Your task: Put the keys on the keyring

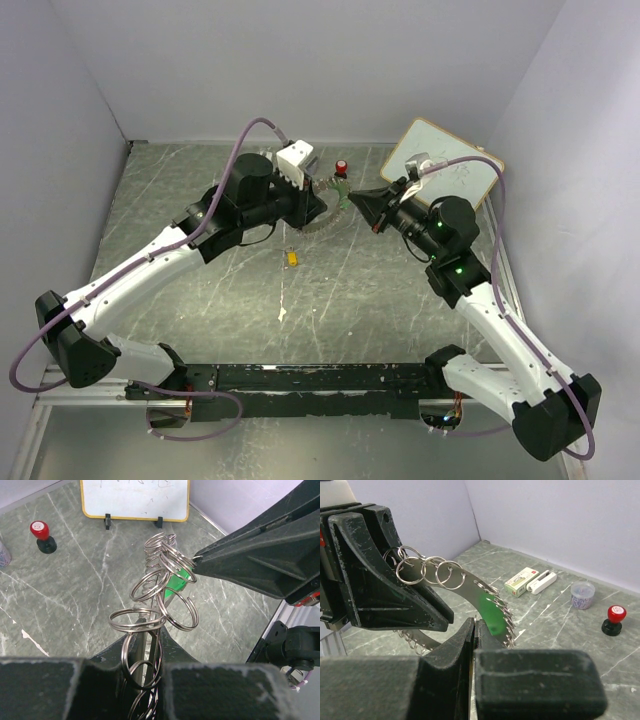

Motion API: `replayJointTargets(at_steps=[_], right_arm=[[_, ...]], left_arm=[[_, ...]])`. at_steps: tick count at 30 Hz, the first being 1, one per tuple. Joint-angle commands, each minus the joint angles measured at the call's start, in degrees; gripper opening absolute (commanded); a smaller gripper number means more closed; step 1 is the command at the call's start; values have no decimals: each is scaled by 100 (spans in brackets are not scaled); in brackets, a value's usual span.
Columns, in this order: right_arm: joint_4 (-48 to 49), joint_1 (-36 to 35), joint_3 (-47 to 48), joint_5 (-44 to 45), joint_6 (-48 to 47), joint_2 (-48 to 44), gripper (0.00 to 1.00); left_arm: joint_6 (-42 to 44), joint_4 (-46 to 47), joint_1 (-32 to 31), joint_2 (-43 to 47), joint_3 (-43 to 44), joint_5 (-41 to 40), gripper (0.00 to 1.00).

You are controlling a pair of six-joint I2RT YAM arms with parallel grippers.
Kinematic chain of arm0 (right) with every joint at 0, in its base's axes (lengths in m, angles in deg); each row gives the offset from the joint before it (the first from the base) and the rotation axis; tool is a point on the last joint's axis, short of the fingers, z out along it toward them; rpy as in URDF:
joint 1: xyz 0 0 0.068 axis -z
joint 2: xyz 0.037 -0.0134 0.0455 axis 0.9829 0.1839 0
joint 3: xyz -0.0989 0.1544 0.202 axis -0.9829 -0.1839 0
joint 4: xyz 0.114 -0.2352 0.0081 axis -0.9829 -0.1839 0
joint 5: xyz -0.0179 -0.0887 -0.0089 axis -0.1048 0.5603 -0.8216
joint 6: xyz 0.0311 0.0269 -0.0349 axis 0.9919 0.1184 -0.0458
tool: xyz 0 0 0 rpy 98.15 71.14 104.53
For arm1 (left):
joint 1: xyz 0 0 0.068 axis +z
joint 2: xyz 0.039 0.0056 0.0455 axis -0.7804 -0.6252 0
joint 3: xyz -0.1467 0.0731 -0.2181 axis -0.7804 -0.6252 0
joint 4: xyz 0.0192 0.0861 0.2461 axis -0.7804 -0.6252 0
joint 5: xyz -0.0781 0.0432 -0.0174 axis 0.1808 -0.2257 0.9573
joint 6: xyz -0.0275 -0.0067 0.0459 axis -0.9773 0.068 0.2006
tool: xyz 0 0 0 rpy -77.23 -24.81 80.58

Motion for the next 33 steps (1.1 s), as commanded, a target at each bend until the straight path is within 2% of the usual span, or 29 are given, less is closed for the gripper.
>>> replayJointTargets(at_steps=[1,33], right_arm=[[284,16,187,123,-83,48,0],[463,16,204,342,23,164,0]], left_arm=[[-83,316,-54,-9,41,-136,7],[29,273,-230,8,84,-68,7]])
